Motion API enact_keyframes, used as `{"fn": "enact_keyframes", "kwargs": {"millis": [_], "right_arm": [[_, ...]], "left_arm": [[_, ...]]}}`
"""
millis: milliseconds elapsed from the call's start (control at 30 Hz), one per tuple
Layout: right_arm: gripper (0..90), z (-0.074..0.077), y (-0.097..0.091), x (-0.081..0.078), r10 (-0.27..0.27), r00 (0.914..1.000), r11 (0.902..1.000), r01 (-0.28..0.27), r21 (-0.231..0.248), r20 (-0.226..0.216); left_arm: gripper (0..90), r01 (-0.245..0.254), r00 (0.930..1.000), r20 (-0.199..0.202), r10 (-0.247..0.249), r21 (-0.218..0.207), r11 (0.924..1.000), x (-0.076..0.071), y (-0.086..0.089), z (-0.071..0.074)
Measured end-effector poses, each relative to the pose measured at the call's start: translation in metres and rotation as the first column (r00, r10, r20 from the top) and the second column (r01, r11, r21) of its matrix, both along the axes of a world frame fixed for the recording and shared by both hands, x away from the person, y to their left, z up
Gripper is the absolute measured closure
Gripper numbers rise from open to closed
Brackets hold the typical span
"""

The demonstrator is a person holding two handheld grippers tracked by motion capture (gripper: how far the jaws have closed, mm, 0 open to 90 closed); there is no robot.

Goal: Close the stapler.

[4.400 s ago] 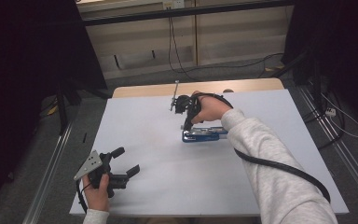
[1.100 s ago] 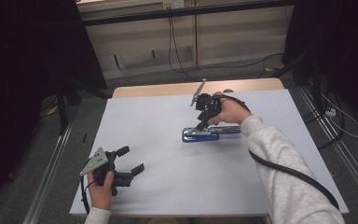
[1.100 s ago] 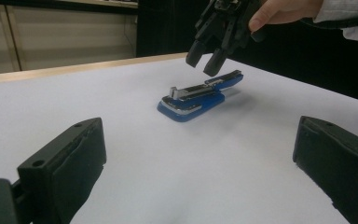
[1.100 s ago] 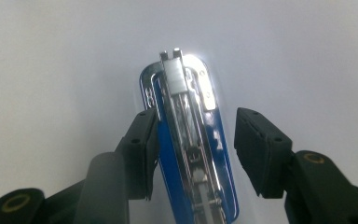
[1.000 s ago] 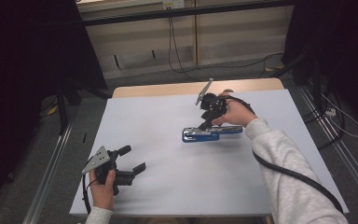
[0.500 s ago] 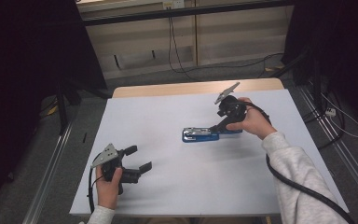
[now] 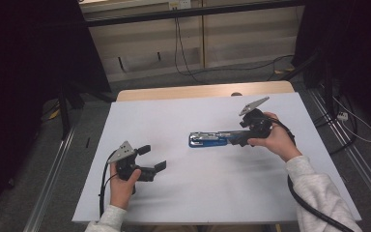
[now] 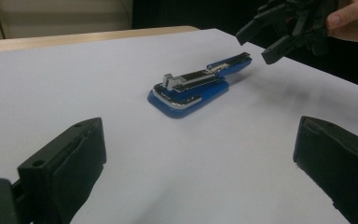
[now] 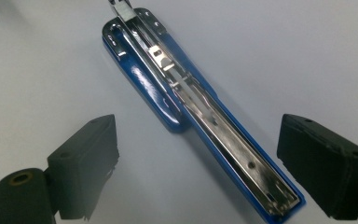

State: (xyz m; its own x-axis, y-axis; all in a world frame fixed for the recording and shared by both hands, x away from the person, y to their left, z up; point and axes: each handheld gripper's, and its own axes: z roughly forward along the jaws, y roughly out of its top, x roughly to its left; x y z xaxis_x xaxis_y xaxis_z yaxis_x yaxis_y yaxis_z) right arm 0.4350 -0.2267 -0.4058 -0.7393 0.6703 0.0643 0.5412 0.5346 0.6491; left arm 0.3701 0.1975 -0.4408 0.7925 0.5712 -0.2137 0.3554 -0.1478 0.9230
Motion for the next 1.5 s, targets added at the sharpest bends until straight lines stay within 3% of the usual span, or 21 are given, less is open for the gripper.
{"fn": "enact_keyframes", "kwargs": {"millis": [333, 700, 833, 900, 933, 1000, 1133, 1167, 1300, 1400, 1433, 1500], "right_arm": [[11.7, -0.006, -0.027, -0.015, -0.105, 0.9943, 0.9932, 0.103, 0.054, 0.022], [16.5, -0.009, -0.040, -0.025, -0.155, 0.9871, 0.9867, 0.153, 0.056, 0.040], [27.2, -0.010, -0.048, -0.029, -0.184, 0.9819, 0.9805, 0.180, 0.078, 0.044], [32.5, -0.011, -0.049, -0.031, -0.185, 0.9817, 0.9814, 0.183, 0.060, 0.044], [32.5, -0.011, -0.049, -0.031, -0.185, 0.9817, 0.9814, 0.183, 0.060, 0.044], [42.3, -0.013, -0.050, -0.033, -0.188, 0.9803, 0.9816, 0.185, 0.046, 0.060], [52.7, -0.017, -0.055, -0.034, -0.205, 0.9778, 0.9786, 0.204, 0.025, 0.044], [56.8, -0.018, -0.056, -0.035, -0.213, 0.9762, 0.9769, 0.212, 0.023, 0.040], [69.6, -0.021, -0.061, -0.037, -0.243, 0.9692, 0.9697, 0.242, 0.031, 0.038], [74.1, -0.023, -0.062, -0.037, -0.250, 0.9675, 0.9681, 0.248, 0.031, 0.041], [78.7, -0.026, -0.062, -0.036, -0.260, 0.9648, 0.9655, 0.260, 0.016, 0.037], [84.5, -0.030, -0.063, -0.035, -0.265, 0.9633, 0.9641, 0.266, 0.000, 0.040]], "left_arm": [[2.4, -0.020, 0.9998, -0.004, 0.020, 0.025, 0.9995, 0.017, -0.017, 0.000], [4.2, -0.030, 0.9981, -0.052, 0.032, 0.034, 0.9990, 0.033, -0.040, -0.001], [15.4, -0.053, 0.9949, -0.080, 0.061, 0.091, 0.9944, 0.040, -0.048, -0.003], [21.8, -0.060, 0.9947, -0.077, 0.068, 0.106, 0.9926, 0.042, -0.050, -0.003], [24.3, -0.060, 0.9947, -0.077, 0.068, 0.106, 0.9926, 0.042, -0.050, -0.003], [32.1, -0.060, 0.9945, -0.078, 0.069, 0.112, 0.9918, 0.044, -0.052, -0.003], [47.6, -0.060, 0.9922, -0.100, 0.074, 0.131, 0.9895, 0.048, -0.054, -0.004], [51.1, -0.047, 0.9926, -0.104, 0.064, 0.154, 0.9870, 0.051, -0.057, -0.006], [66.5, -0.034, 0.9915, -0.118, 0.054, 0.164, 0.9858, 0.056, -0.063, -0.008], [71.3, -0.038, 0.9912, -0.119, 0.058, 0.164, 0.9856, 0.059, -0.065, -0.009], [77.0, -0.043, 0.9891, -0.132, 0.066, 0.167, 0.9850, 0.061, -0.066, -0.010], [79.8, -0.050, 0.9861, -0.146, 0.079, 0.187, 0.9811, 0.065, -0.066, -0.012]]}}
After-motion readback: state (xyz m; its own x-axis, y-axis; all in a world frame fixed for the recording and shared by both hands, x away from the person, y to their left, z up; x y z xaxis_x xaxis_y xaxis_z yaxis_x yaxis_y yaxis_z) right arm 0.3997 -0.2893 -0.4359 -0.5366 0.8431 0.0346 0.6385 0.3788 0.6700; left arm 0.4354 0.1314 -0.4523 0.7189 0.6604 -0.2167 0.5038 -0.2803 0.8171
